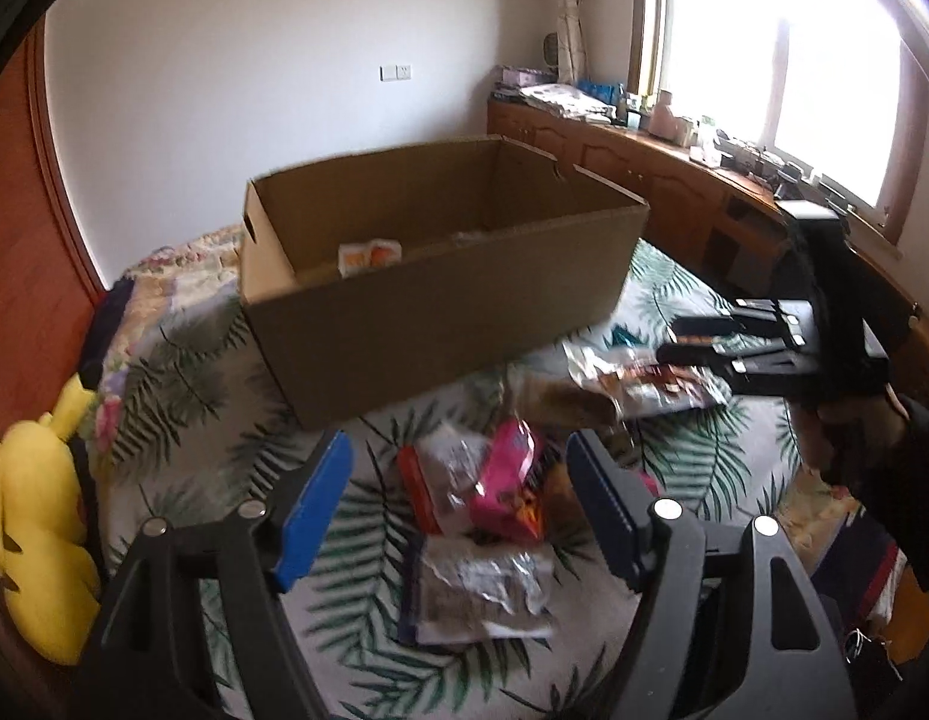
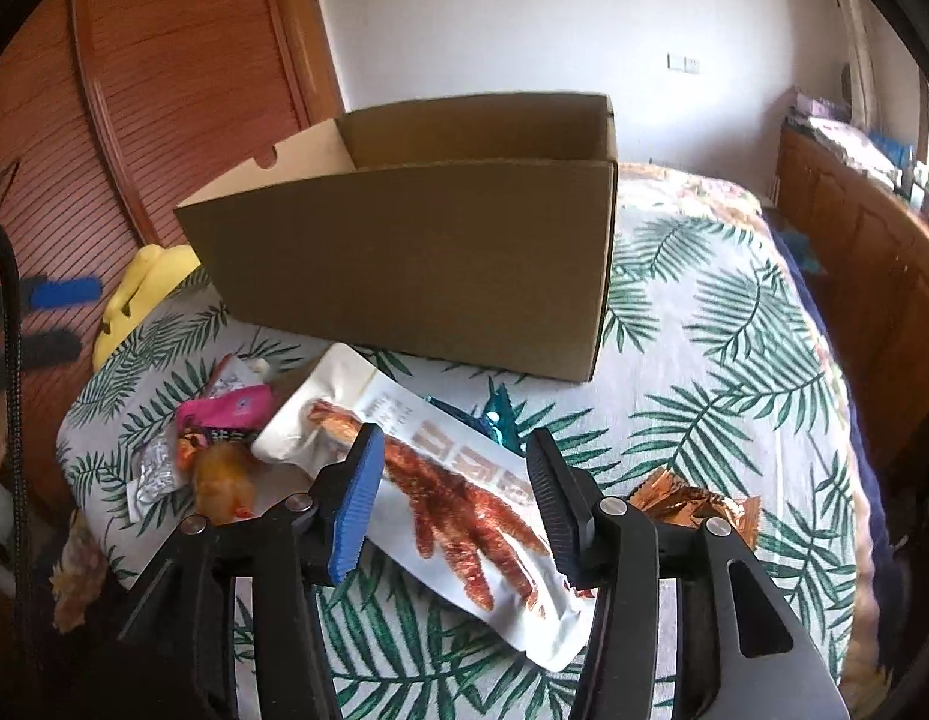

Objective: Organize snacks
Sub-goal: 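Move right tool to the white chicken-feet pack while left tool approaches a silver pouch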

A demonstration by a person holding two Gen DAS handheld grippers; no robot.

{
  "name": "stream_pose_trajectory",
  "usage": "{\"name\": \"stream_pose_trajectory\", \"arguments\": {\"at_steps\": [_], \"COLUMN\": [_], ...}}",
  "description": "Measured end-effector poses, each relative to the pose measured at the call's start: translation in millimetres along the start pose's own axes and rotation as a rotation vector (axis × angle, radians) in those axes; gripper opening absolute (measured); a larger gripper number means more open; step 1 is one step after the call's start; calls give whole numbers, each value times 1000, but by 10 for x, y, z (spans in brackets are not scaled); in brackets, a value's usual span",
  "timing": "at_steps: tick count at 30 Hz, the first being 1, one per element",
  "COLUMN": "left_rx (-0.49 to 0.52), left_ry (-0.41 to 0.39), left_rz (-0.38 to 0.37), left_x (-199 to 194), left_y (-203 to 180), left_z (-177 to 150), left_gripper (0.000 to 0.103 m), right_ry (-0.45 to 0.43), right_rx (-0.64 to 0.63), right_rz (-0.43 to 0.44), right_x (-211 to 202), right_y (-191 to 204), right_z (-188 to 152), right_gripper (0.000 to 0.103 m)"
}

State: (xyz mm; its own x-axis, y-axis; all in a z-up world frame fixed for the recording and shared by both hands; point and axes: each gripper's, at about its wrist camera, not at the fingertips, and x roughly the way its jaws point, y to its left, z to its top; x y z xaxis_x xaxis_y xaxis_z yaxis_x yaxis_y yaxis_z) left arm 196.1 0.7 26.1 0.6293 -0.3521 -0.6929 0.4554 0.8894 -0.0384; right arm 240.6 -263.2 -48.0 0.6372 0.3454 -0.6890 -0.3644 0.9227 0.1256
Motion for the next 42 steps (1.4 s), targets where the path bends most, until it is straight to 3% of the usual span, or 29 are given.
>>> {"name": "stream_pose_trajectory", "arguments": {"at_steps": [8,19,27,34,37,42], "left_rx": [5,-46,-66,-63,-68,-72], "left_ry": [49,76,94,103,116,129], "left_rz": [-14,-26,-30,-24,-22,-22], "left_x": [196,345,406,455,497,559], "left_y": [-76,-17,26,22,24,6], "left_z": [-328,-491,-574,-625,-651,-679], "left_gripper": [74,74,74,74,74,74], "right_ry": [106,134,142,134,127,100], "right_rx": [18,-65,-170,-261,-317,-332], "right_rz": [63,88,41,-67,-151,-191], "right_x": [243,147,143,229,291,326], "right_y": [-77,113,309,458,537,574], "right_z": [-56,-191,-331,-376,-404,-405], "right_gripper": [53,64,74,74,74,73]}}
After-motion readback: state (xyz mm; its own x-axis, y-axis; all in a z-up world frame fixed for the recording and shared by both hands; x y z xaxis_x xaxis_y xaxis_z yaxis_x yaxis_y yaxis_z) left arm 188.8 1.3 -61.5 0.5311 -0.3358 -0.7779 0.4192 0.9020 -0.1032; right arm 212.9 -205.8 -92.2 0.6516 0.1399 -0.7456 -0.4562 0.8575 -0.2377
